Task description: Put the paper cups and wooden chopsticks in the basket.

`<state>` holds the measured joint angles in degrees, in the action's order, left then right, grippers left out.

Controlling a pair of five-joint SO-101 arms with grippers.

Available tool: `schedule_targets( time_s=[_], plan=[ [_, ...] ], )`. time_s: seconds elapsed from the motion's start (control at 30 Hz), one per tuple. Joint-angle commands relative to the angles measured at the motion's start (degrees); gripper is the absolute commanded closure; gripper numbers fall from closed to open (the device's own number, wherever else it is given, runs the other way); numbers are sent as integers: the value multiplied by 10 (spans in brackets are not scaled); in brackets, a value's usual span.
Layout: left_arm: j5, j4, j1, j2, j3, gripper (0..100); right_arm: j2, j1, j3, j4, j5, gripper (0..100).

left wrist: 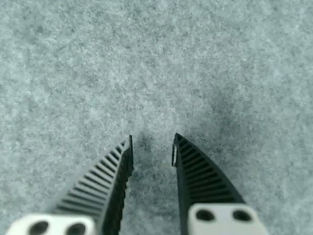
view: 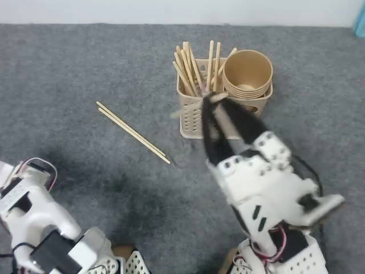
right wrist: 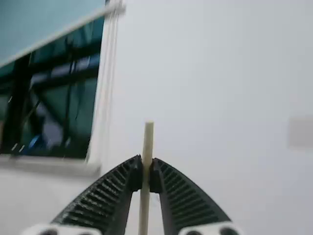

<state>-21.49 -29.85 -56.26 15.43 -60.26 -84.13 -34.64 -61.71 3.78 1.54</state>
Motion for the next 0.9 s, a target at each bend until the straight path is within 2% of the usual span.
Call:
schedule_targets(
  time_s=[0.0, 0.1, 0.23, 0.43, 0.67, 0.87],
  plan=[
    [-4, -1, -1, 2, 25, 874, 113, 69, 137, 36, 7, 991],
    [-4, -1, -1, 2, 25, 874, 215, 103, 235, 36, 9, 991],
    [-4, -1, -2, 2, 25, 874, 335, 112, 307, 36, 6, 991],
    [-4, -1, -4, 2, 25, 874, 453, 118, 276, 39, 6, 991],
    [-4, -1, -1, 2, 25, 874, 513, 126, 234, 35, 6, 984],
    [-4, -1, -1, 2, 25, 874, 511, 123, 258, 15, 5, 812]
  ],
)
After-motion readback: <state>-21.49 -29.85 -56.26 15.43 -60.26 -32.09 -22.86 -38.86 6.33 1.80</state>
